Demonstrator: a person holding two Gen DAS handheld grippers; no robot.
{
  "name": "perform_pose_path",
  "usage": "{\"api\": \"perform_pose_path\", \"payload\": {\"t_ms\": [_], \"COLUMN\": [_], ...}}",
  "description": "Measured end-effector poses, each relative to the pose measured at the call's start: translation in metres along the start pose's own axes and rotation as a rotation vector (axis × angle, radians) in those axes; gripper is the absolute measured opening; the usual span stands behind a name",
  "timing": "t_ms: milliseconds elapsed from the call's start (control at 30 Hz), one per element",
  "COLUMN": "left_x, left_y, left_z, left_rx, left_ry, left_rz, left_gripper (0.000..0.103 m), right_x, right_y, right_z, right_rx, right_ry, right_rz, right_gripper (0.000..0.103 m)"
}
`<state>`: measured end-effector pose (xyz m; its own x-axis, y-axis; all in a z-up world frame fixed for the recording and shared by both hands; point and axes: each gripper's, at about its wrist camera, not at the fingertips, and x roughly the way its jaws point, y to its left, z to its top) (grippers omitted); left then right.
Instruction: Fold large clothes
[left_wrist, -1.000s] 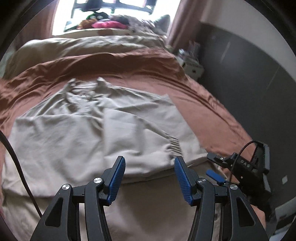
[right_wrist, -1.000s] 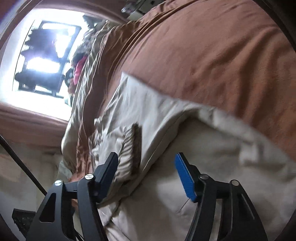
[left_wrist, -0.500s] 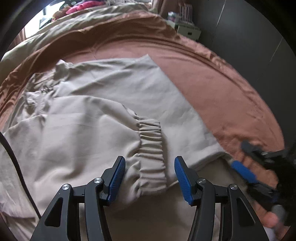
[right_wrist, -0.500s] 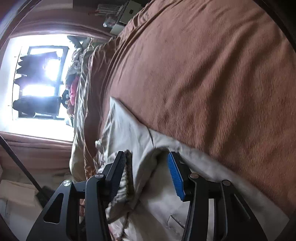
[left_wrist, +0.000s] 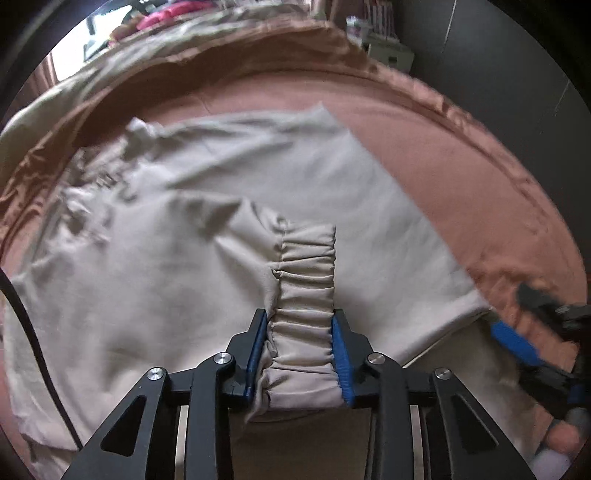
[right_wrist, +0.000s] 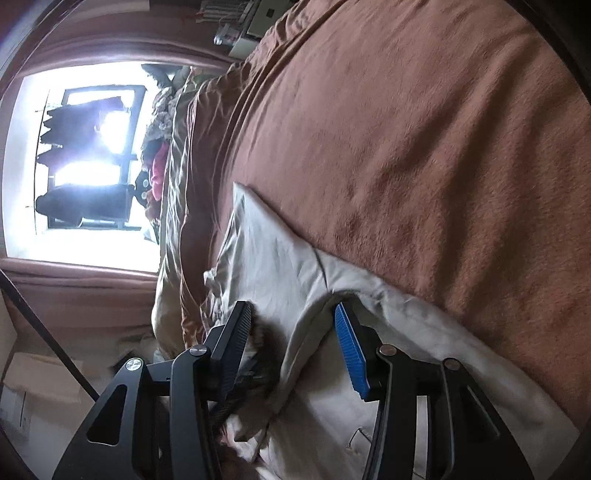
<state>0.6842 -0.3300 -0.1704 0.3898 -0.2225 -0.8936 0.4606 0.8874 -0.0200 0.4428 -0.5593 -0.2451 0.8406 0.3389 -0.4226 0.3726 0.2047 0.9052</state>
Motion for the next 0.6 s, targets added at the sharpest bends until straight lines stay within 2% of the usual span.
{"api": "perform_pose_path", "payload": {"t_ms": [100, 200, 400, 533, 567, 600], "left_x": [-0.034, -0.066, -0.116, -0.141, -0.148, -0.153], "left_y": [0.02, 0.047, 0.114, 0.157, 0.17, 0.181], "left_z": [0.003, 0.002, -0.017, -0.039, -0.047, -0.053], "left_rx": [-0.018, -0.05, -0.142, -0.212, -0.236, -0.256], "left_ry": [-0.048, -0.094, -0.156, -0.162, -0.159, -0.162], "left_rz": [-0.006, 0.02, 0.047, 0.135, 0.154, 0.158], "left_gripper": [0.035, 0.034, 0.036, 0.039, 0.043, 0.054], "right_x": [0.007, 0.012, 0.014, 0.017, 0.018, 0.018], "right_y": [0.002, 0.004, 0.015, 0.017, 0.017, 0.018], "right_z": [-0.001, -0.002, -0.006, -0.007, -0.008, -0.008], "right_rx": [-0.017, -0.036, -0.087, -0.097, -0.1, -0.101], "right_ry": [0.019, 0.029, 0.042, 0.048, 0.046, 0.047], "right_rz": [-0.012, -0.036, -0.045, -0.052, -0.056, -0.059], "right_gripper": [0.046, 0.046, 0.046, 0.046, 0.046, 0.046]}}
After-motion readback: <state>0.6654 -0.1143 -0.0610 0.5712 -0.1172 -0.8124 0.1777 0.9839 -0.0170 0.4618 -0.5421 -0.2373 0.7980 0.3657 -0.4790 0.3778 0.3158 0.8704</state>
